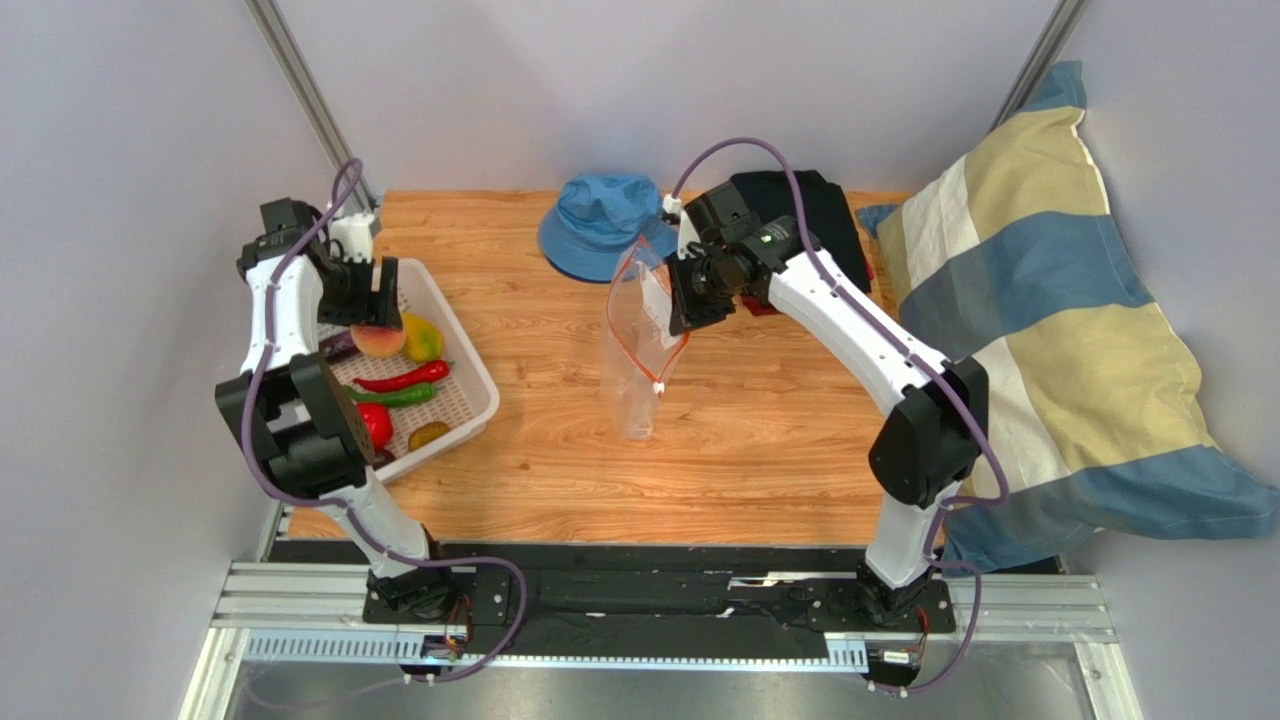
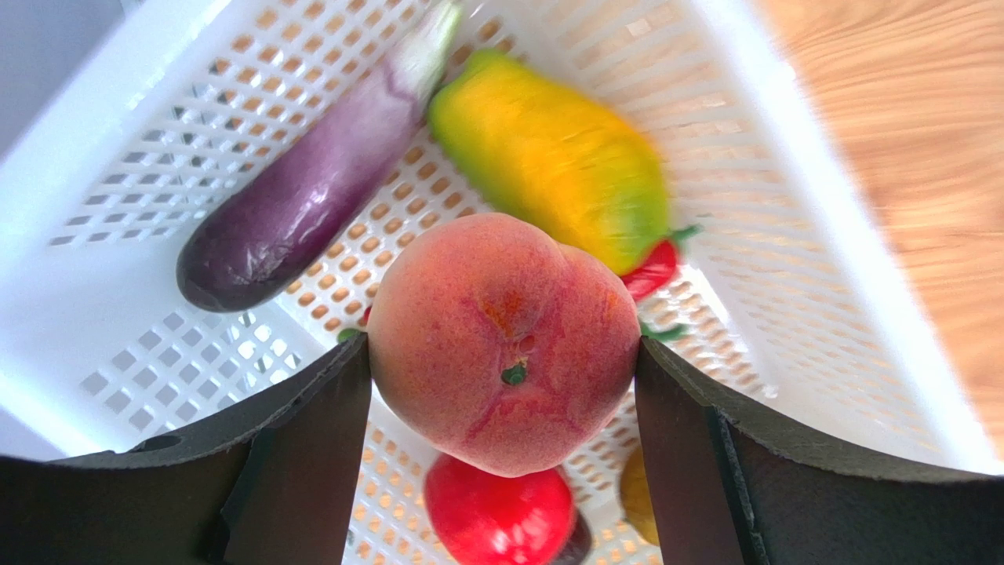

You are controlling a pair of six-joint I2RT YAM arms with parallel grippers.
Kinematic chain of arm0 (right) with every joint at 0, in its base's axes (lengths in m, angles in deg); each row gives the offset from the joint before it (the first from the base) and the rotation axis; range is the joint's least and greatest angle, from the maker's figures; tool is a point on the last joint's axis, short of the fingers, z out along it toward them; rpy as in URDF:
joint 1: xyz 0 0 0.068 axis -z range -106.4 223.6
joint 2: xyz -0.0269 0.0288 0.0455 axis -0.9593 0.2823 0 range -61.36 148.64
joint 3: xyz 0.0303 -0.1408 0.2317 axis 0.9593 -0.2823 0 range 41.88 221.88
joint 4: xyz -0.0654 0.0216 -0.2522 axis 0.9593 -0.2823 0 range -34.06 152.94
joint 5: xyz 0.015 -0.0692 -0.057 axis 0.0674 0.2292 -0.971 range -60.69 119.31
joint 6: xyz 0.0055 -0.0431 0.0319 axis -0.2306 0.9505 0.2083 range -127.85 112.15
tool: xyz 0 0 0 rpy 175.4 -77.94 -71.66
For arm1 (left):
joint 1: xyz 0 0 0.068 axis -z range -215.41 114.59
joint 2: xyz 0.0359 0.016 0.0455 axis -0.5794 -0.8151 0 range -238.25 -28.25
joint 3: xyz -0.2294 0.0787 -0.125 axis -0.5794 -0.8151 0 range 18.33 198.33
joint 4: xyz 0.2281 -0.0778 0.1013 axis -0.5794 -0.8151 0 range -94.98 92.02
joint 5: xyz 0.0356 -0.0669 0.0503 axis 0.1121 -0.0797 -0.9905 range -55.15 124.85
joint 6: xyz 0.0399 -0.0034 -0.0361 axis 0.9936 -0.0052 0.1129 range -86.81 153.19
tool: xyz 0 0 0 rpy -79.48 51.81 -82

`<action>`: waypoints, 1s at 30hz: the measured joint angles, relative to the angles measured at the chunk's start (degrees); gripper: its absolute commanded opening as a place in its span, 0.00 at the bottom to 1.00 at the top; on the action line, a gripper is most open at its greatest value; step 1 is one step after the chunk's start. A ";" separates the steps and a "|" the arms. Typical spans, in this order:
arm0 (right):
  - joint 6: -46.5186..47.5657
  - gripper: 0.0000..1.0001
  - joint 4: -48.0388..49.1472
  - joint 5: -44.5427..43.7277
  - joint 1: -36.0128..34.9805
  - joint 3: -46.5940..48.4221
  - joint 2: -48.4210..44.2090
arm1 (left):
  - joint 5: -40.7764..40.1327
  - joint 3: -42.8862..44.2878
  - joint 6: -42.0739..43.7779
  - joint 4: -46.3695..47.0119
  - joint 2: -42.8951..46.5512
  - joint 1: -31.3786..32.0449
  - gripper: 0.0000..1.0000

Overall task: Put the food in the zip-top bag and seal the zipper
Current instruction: Pick up the fake fruit from the bin, then place the fake fruit in the zipper food storage bag.

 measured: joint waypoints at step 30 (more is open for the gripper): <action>-2.29 0.00 -0.85 10.67 -4.44 12.28 13.33 | 30.88 -10.88 -31.41 17.73 21.29 36.87 0.39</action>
